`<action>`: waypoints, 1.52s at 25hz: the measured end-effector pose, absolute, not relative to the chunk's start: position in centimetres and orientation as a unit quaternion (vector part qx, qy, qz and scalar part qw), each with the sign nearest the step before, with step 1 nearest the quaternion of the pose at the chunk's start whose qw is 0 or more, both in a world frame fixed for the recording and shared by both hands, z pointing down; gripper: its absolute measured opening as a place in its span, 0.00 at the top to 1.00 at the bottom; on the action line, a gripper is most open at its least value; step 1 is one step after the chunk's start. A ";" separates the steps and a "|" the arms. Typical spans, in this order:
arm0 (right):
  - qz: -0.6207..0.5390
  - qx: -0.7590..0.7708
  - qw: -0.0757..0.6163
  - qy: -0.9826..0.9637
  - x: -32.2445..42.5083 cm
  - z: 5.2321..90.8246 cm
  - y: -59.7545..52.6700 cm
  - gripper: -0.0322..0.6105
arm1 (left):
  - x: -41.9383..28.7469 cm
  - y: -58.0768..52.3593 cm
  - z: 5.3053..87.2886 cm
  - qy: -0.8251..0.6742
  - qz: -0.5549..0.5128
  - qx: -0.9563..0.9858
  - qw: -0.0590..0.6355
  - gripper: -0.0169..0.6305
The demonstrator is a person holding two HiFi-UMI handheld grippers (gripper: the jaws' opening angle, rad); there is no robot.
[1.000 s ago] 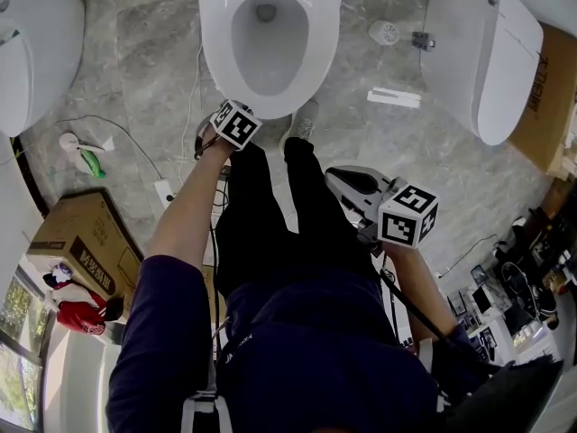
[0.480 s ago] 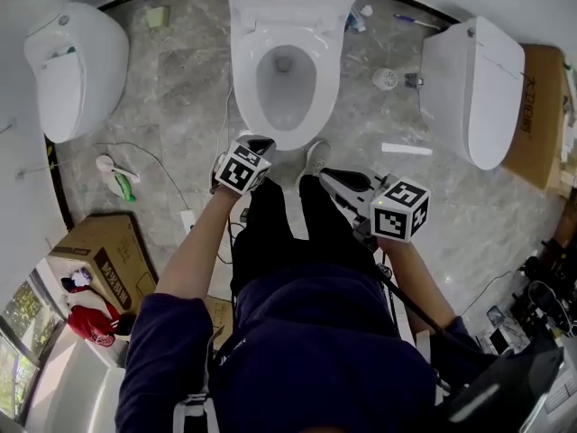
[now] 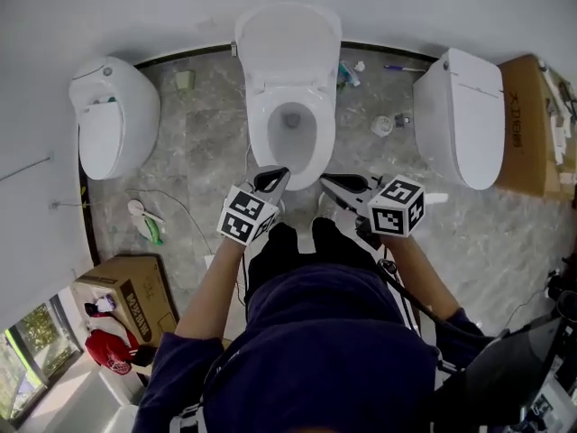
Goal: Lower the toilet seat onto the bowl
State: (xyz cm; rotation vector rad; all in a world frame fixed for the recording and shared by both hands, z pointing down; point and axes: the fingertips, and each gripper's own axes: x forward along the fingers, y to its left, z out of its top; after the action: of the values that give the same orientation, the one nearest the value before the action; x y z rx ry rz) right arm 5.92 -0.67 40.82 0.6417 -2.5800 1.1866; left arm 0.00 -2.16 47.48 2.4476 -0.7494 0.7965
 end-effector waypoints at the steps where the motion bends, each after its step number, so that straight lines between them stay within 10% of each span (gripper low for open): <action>1: 0.396 0.222 0.107 -0.885 6.0 39.8 -0.9 0.94 | 0.1 -2.5 45.9 -0.273 0.283 0.894 0.214 0.97; 19: 0.226 0.255 -0.001 -0.940 2.4 21.5 -2.3 0.94 | -2.7 -3.9 24.0 -0.277 0.133 0.949 0.072 0.97; 38: 0.221 0.257 0.011 -0.941 2.1 21.4 -3.9 0.94 | -3.8 -4.7 23.2 -0.286 0.112 0.948 0.084 0.97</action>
State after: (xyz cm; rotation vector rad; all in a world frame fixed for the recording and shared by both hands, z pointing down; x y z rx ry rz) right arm 2.07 -3.91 21.44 0.8010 -2.9359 0.6901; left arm -3.85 -4.68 23.23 2.8275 -0.8537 0.3344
